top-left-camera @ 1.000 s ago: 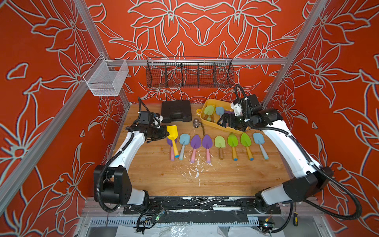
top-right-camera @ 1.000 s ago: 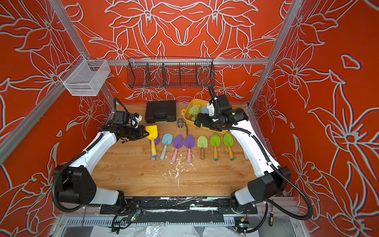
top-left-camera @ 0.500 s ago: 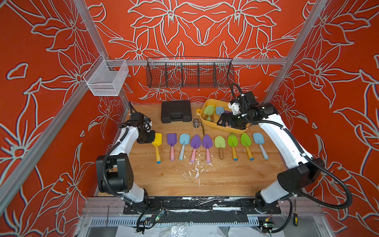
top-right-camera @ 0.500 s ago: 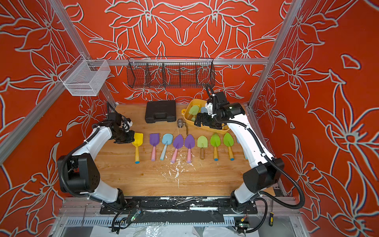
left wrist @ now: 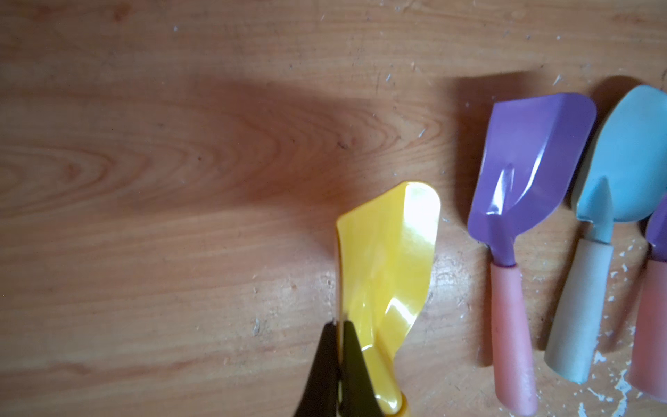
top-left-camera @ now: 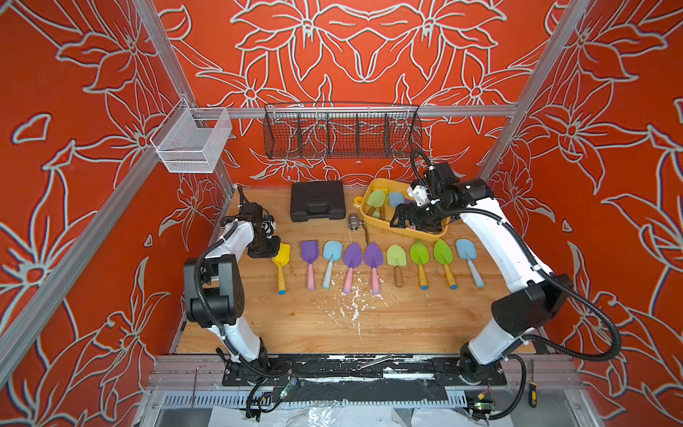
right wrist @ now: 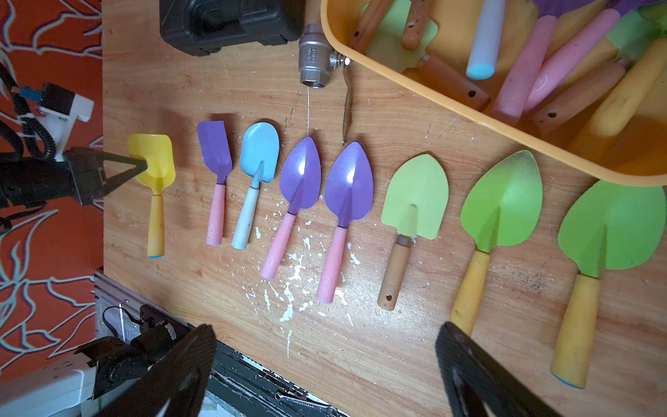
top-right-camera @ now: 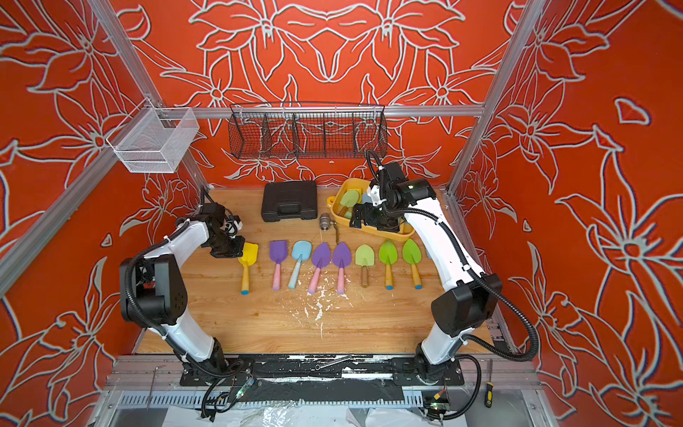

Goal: Take the shovel out of the storage box
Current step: Place the shovel at the center of the board.

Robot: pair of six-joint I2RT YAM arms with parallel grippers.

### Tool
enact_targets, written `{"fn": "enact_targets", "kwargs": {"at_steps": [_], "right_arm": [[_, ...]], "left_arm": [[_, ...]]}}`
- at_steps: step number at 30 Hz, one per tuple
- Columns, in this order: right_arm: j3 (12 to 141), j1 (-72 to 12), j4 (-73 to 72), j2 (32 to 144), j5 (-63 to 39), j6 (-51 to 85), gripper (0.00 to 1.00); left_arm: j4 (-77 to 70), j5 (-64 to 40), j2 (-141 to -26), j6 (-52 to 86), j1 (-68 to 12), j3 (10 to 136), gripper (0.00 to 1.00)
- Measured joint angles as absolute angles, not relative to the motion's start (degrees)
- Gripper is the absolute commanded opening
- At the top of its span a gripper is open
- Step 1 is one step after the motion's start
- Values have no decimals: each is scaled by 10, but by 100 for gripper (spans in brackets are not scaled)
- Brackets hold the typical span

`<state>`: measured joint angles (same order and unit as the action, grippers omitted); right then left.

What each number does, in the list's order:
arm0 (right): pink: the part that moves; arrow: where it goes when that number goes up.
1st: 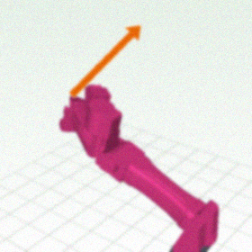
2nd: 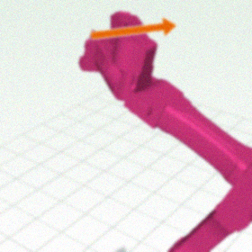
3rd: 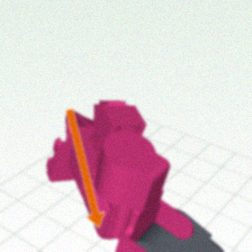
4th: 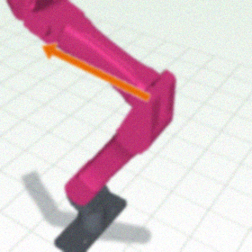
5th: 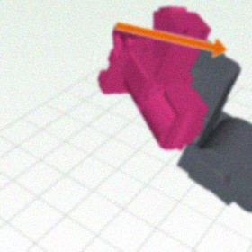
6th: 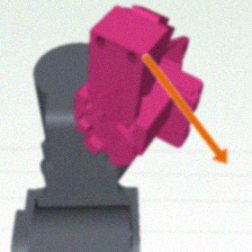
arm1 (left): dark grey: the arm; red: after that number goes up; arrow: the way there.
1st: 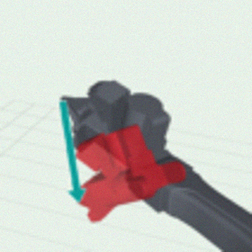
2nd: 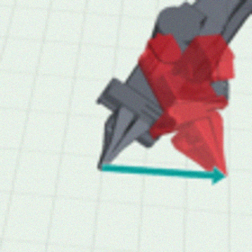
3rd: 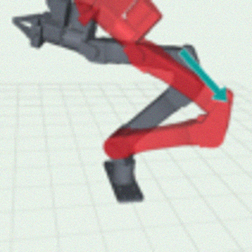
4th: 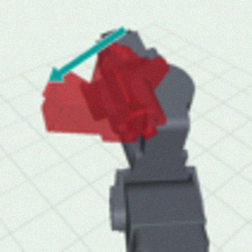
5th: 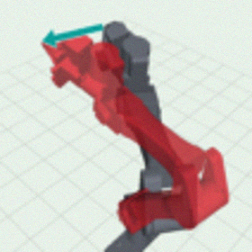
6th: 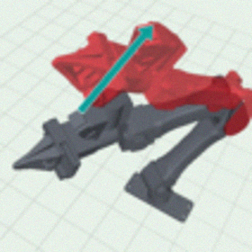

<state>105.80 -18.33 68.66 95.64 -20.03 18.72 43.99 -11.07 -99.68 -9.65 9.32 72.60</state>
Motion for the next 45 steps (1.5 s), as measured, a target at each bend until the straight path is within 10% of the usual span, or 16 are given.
{"fn": "enact_targets", "kwargs": {"at_steps": [24,42,45], "right_arm": [[1073,-183,713,985,-200,196,97],[1082,-183,721,985,-200,197,97],[1082,-183,720,985,-200,197,97]], "left_arm": [[397,-153,-1086,-124,80,750,2],[393,-145,-1105,-111,78,757,28],[394,-130,-1103,-103,79,757,44]]}}
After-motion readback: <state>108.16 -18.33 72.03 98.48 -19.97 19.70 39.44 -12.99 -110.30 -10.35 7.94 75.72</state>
